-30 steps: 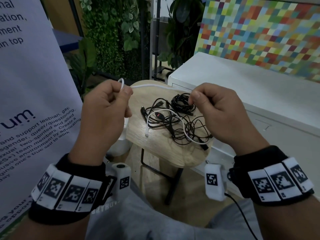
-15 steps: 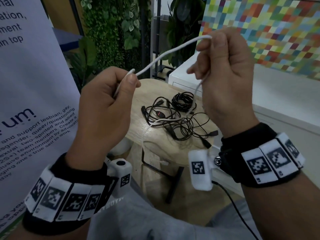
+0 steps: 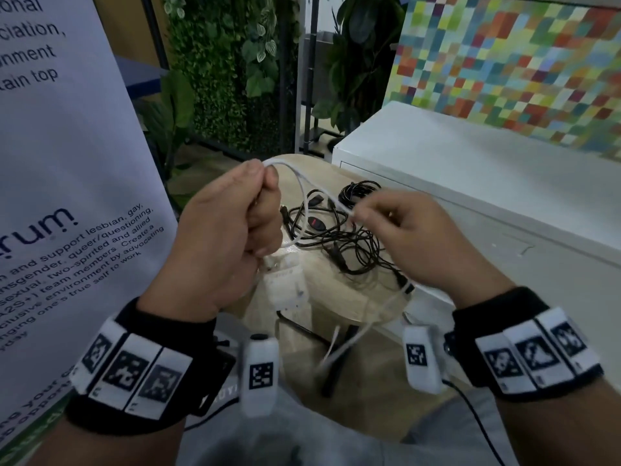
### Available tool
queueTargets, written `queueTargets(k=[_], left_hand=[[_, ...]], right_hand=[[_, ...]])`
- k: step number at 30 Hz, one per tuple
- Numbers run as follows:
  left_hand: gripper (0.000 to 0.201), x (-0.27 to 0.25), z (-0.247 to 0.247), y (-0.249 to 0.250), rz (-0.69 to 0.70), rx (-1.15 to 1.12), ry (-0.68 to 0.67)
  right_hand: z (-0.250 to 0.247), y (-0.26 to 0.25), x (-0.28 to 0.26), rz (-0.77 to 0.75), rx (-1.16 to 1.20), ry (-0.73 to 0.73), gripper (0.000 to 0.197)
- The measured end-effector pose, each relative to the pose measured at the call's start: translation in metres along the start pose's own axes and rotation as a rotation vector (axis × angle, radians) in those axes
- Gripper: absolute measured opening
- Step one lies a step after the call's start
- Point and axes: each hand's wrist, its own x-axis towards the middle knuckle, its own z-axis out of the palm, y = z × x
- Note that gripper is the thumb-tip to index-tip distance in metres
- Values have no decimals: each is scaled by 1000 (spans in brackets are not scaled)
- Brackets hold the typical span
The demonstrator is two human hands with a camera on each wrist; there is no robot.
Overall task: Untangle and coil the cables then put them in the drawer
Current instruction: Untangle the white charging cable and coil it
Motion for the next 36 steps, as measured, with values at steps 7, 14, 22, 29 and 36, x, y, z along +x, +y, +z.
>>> queueTargets(k=[7, 14, 22, 29, 36], left_hand=[[27, 6, 15, -13, 6, -161, 193], [25, -7, 29, -49, 144, 637, 0], [25, -13, 16, -68, 188, 1050, -188], [38, 0, 19, -67, 129, 889, -236], [55, 1, 5, -58, -177, 688, -341]], right_hand=[[34, 12, -31, -6, -184, -252, 33], [51, -18, -47, -172, -544, -378, 21], [35, -20, -40, -146, -309, -226, 13], [19, -18, -39, -5, 70, -199, 10], [-20, -2, -35, 115, 122, -97, 9]])
